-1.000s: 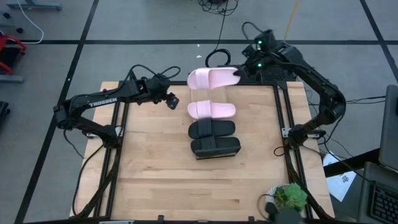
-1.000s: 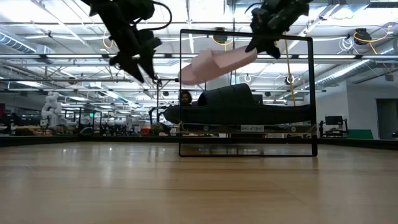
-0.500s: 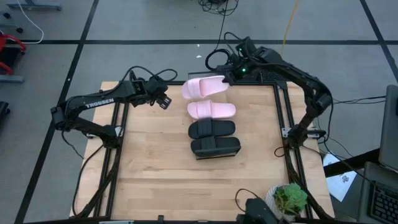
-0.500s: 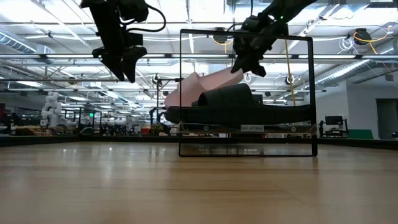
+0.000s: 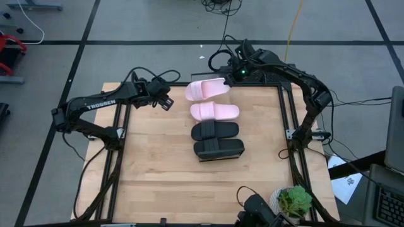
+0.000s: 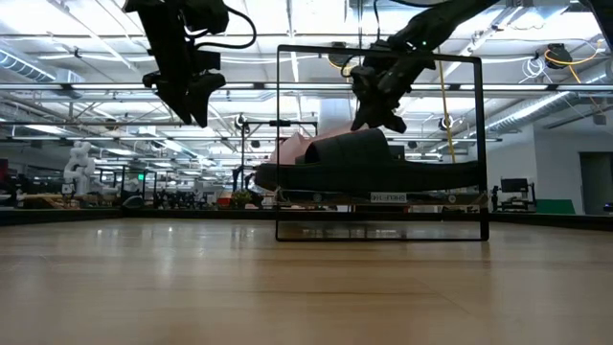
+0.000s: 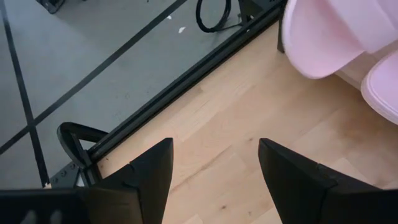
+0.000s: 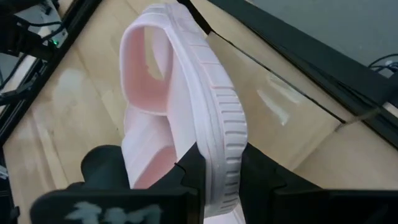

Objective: Pick and place slides into the shelf
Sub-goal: Put the pink slide on the shelf

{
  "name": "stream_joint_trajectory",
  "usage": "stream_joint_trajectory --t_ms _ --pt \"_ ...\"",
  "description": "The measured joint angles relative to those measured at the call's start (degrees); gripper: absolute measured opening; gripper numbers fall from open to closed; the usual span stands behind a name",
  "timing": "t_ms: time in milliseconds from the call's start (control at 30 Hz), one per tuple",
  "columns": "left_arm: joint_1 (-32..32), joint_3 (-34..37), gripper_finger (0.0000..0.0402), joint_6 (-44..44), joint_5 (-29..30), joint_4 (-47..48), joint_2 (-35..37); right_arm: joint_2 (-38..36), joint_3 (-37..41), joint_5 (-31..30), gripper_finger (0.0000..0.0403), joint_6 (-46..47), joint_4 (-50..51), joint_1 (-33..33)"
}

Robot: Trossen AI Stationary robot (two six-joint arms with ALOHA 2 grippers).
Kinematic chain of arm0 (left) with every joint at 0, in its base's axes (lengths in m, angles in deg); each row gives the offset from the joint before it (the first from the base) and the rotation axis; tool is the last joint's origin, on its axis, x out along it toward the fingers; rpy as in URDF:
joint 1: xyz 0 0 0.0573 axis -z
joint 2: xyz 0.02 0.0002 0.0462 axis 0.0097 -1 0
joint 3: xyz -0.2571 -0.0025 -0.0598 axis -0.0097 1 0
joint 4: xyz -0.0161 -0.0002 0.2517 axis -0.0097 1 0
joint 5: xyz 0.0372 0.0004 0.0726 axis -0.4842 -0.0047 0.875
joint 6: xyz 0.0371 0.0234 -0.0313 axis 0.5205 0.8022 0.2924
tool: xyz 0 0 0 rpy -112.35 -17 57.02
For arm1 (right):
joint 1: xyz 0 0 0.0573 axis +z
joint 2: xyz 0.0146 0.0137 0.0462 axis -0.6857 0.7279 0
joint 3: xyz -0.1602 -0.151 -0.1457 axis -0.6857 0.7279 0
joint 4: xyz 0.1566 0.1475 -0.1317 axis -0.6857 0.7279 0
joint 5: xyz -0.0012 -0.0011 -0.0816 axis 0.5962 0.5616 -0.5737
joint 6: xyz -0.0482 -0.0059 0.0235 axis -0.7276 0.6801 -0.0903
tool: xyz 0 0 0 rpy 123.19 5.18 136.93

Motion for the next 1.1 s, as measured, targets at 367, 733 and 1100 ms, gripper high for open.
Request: stream_joint_trajectory --t_ms 367,733,1100 --pt "0.02 0.0 0.0234 0.01 0.25 0.01 0.0 -0.17 0.37 -1.49 0.0049 -1.31 3.92 -2.81" --pt "0.0 0.0 0.0234 0.36 0.35 -0.07 -0.02 -0.28 14.44 3.72 0.0049 4.04 -4.77 -2.4" --pt "0.0 0.02 0.0234 0.45 0.35 -0.22 -0.04 -0.44 18.36 8.52 0.0048 3.87 -12.23 -2.42"
